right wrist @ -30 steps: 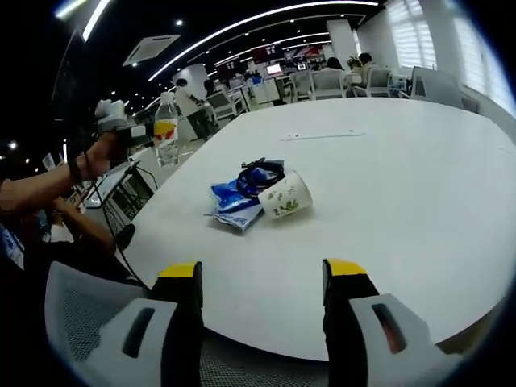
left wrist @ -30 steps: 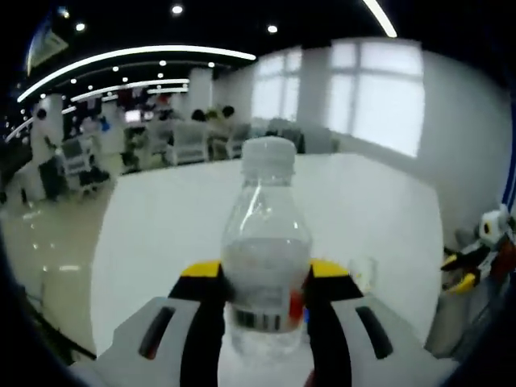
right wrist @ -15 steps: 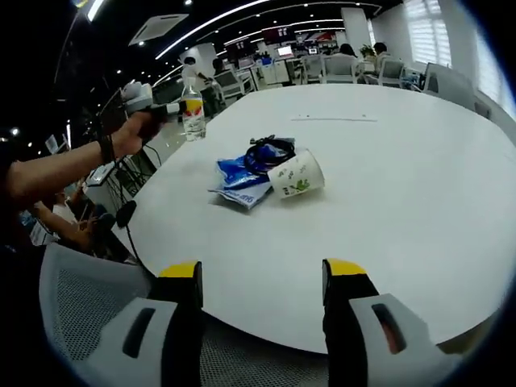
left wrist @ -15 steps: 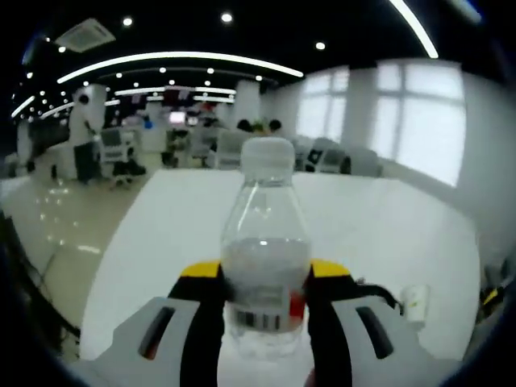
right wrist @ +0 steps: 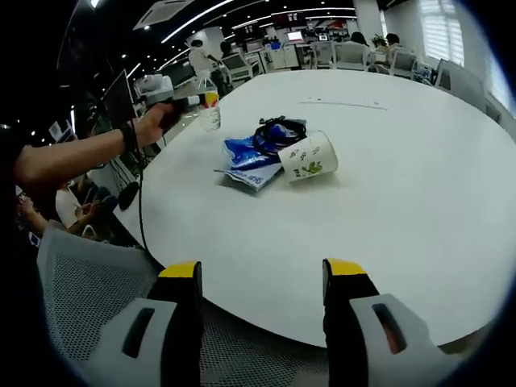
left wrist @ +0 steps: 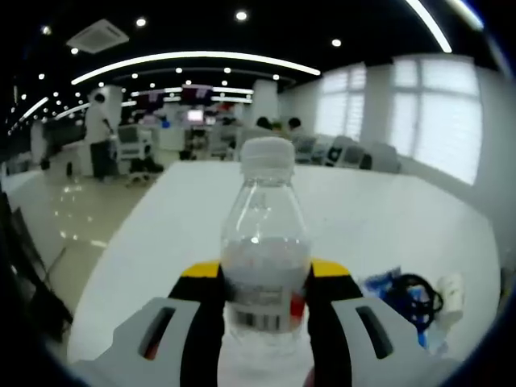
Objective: Arrange the tabletop items into an orderly group along one side of the table until the central work area is clear of visible clutter.
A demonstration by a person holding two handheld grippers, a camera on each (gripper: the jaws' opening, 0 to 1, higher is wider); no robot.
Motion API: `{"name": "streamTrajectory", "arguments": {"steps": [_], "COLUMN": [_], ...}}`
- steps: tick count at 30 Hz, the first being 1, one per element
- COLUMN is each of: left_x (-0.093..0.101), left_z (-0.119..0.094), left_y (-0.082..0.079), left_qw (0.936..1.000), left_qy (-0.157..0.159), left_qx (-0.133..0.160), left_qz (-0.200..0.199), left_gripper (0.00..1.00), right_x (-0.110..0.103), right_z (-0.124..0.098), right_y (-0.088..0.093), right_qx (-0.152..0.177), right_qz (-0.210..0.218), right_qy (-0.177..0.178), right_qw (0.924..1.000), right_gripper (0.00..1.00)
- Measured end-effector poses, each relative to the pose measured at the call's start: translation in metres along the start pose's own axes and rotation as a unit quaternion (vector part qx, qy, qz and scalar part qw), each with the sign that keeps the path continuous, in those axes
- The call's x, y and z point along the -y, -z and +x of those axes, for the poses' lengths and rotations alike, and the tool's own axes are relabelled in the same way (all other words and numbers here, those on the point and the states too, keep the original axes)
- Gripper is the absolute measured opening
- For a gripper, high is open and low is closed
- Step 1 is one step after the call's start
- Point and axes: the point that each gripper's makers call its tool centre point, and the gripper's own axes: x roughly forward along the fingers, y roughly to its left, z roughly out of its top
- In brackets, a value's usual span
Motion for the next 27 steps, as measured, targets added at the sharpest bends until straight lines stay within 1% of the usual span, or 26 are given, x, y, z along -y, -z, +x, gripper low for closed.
{"name": "streamTrajectory", "arguments": {"steps": [4, 7, 8, 9, 12, 19, 20, 23, 25, 27], "left_x": [0.001, -0.002, -0.001, -0.003, -0.004, -0.003, 0.001, 0.003, 0.003, 0.006], "left_z": [0.003, 0.002, -0.001, -0.004, -0.007, -0.015, -0.016, -0.020, -0.023, -0.032], "left_y": [0.010, 0.015, 0.013, 0.014, 0.015, 0.017, 0.017, 0.018, 0.019, 0.021], "left_qw": [0.9999, 0.9999, 1.0000, 0.9999, 0.9997, 0.9996, 0.9996, 0.9997, 0.9996, 0.9995], "left_qy": [-0.004, -0.008, -0.007, -0.011, -0.016, -0.019, -0.016, -0.017, -0.019, -0.021], "left_qx": [-0.006, -0.003, 0.007, 0.006, 0.015, 0.017, 0.018, 0.017, 0.018, 0.023], "left_qz": [0.014, 0.005, 0.003, -0.007, -0.009, -0.015, -0.015, -0.010, -0.008, -0.008], "left_gripper": [0.35, 0.35, 0.35, 0.35, 0.35, 0.35, 0.35, 0.35, 0.35, 0.36], "right_x": [0.002, 0.003, 0.003, 0.003, 0.003, 0.003, 0.002, 0.001, 0.000, 0.000], "right_z": [0.001, 0.001, 0.001, 0.001, 0.001, 0.000, 0.001, 0.001, 0.000, 0.000], "right_y": [0.001, 0.001, 0.001, 0.001, 0.001, 0.001, 0.001, 0.001, 0.001, 0.001], "right_qx": [-0.004, -0.004, -0.004, -0.004, -0.004, 0.001, 0.001, 0.001, 0.000, 0.000], "right_qz": [-0.002, 0.001, 0.002, 0.002, 0.003, 0.010, 0.011, 0.006, 0.003, 0.001], "right_qy": [0.002, 0.004, 0.004, 0.005, 0.005, 0.003, 0.002, 0.001, 0.000, 0.001], "right_qw": [1.0000, 1.0000, 1.0000, 1.0000, 1.0000, 0.9999, 0.9999, 1.0000, 1.0000, 1.0000], "right_gripper": [0.60, 0.60, 0.60, 0.60, 0.60, 0.60, 0.60, 0.60, 0.60, 0.60]}}
